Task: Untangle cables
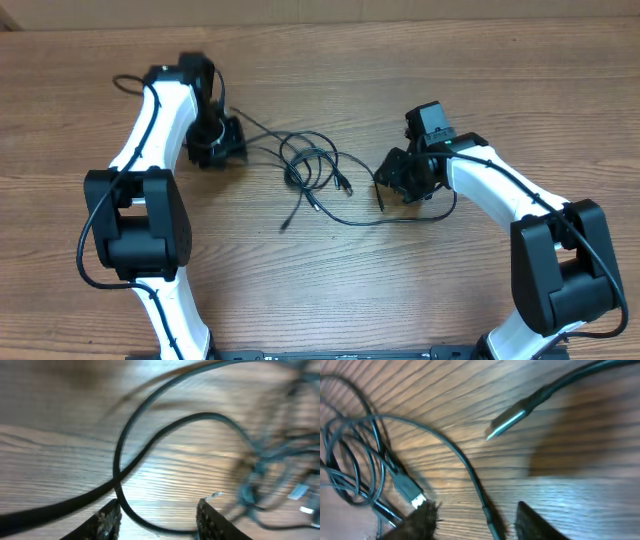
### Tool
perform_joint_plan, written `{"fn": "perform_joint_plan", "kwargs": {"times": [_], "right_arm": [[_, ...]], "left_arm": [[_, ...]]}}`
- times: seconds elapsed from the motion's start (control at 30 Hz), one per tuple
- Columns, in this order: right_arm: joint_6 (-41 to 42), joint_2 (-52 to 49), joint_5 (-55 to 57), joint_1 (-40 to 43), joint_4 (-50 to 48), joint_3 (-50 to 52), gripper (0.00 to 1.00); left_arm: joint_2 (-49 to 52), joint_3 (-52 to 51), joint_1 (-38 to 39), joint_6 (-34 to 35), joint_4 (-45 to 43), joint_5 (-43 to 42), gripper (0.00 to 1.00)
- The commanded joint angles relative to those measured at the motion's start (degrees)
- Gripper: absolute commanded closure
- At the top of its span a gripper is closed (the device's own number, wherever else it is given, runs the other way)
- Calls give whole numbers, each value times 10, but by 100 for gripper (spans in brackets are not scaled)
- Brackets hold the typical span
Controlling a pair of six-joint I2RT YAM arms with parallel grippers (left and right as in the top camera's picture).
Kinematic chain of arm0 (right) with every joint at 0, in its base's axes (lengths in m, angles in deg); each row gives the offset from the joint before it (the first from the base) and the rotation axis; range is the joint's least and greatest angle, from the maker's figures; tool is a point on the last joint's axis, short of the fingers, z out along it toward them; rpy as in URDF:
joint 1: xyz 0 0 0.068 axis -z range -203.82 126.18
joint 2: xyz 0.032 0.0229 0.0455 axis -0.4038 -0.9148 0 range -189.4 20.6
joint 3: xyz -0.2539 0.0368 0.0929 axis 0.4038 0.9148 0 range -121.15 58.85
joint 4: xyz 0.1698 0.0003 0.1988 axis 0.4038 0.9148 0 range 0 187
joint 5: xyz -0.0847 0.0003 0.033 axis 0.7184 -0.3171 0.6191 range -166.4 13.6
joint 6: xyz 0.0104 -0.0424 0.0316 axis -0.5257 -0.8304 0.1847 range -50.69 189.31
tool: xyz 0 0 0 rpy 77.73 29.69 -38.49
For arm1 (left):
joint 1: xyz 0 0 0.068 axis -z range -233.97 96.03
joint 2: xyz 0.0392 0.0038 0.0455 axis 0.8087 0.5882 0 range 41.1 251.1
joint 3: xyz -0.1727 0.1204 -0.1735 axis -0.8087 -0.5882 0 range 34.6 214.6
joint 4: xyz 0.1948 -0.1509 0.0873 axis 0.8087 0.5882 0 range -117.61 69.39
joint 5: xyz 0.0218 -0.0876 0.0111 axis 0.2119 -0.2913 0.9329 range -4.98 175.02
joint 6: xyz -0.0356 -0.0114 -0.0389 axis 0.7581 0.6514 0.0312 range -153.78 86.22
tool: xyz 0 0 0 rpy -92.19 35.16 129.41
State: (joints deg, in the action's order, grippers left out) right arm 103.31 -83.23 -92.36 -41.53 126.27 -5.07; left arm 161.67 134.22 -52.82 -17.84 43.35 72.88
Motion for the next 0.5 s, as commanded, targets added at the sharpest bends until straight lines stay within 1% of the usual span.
{"fn": "perform_joint_plan", "kwargs": {"times": [0.0,0.03,0.1,0.13,0.17,0.2,0.23,0.27,0.33,0.4,0.43,0.47], "right_arm": [[3,-2,-7,-12,-10,3,47],[5,-2,-7,-14,-12,3,47],[5,-2,-7,-19,-13,3,46],[5,-2,-7,-22,-13,3,46],[5,-2,-7,-24,-12,3,45],[5,-2,-7,-26,-11,3,44],[5,-2,-7,-28,-9,3,43],[5,-2,-7,-30,-7,3,43],[5,-2,-7,-34,-5,3,42],[5,-2,-7,-40,-5,3,41],[5,-2,-7,-42,-5,3,41],[5,-2,-7,-47,-5,3,40]], "left_arm": [[-3,45,17,-8,10,-36,41],[-3,48,21,-8,10,-39,36],[-3,48,30,-12,10,-38,31],[-2,46,35,-17,11,-38,26],[-2,45,39,-21,11,-38,17],[-2,44,44,-23,10,-38,11],[-2,44,50,-23,10,-38,10],[-2,44,57,-23,10,-38,11],[-2,43,71,-23,10,-38,18],[0,43,84,-22,10,-36,29],[0,43,91,-17,9,-31,33],[1,43,97,-10,9,-23,34]]}}
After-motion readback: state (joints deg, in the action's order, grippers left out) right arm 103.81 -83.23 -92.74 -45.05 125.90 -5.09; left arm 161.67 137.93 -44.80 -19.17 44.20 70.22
